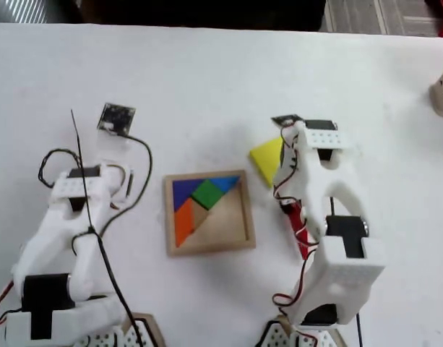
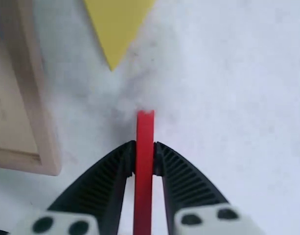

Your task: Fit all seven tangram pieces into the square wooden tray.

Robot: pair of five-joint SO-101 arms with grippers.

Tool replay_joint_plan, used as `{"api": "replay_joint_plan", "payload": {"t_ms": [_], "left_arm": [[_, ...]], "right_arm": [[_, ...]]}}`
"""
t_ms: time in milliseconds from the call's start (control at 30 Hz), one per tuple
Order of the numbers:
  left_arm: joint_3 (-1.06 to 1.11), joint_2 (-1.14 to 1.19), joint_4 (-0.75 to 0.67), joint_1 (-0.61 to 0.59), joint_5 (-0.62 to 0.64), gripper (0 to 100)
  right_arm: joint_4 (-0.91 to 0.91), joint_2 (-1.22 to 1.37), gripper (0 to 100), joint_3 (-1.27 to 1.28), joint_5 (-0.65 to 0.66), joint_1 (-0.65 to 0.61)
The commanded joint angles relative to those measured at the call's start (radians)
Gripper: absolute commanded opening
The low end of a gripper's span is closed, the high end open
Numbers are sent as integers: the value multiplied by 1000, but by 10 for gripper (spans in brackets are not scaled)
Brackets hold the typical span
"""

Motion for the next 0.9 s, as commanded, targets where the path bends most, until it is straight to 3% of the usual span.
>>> {"api": "replay_joint_plan", "payload": {"t_ms": [0, 133, 300, 567, 867], "left_arm": [[-15, -7, -23, 13, 5, 24], [-15, -7, -23, 7, 5, 24], [-15, -7, -20, -19, 8, 24], [-18, -10, -20, -50, 12, 24], [-17, -10, -21, -50, 9, 24]], "right_arm": [[91, -122, 17, -77, -23, -18], [186, -205, 17, -126, -117, -74], [228, -226, 17, -199, -172, -240], [245, -225, 17, -232, -15, -588], [203, -36, 17, -238, 104, -731]]}}
